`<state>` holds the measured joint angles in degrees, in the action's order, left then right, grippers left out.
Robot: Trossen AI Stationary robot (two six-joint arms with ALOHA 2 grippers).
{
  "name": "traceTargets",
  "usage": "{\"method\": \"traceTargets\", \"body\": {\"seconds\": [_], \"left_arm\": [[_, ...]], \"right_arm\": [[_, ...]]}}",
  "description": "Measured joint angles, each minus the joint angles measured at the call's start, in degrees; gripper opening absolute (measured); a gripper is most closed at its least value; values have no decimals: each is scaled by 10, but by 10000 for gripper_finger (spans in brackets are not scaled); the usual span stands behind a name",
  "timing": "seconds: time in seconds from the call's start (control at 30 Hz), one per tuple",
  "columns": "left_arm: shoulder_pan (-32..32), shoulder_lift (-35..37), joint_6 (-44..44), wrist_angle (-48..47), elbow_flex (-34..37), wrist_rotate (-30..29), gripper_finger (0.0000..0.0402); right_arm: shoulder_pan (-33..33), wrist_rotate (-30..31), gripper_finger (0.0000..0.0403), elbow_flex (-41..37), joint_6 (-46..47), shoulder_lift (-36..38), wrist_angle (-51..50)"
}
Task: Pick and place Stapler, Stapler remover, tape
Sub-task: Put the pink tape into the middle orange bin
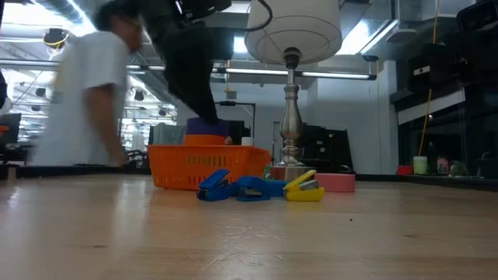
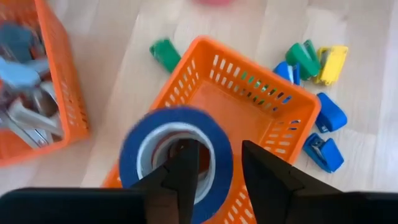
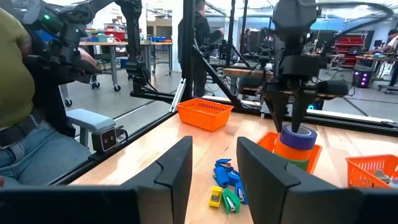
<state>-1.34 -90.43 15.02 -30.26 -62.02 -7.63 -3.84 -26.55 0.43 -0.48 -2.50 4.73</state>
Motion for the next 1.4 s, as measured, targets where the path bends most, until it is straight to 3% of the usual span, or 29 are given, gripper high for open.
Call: {"method": "traceTargets", "body": {"seconds": [0.3,0.67,0.93,1.1,1.4], "left_arm": [[4,0,-75,-1,-75,-8,120],[28,-21,-168,175,-82,-27,120],[38,-92,-179,260,-82,21,117],[38,-163,-214,226,-147,34,116],[39,-322,-335,43,-341,52,114]], "right_arm": [[0,0,129,0,0,0,0],[0,0,129,0,0,0,0],[0,0,129,0,0,0,0],[0,0,129,0,0,0,0],[0,0,129,0,0,0,1]]}}
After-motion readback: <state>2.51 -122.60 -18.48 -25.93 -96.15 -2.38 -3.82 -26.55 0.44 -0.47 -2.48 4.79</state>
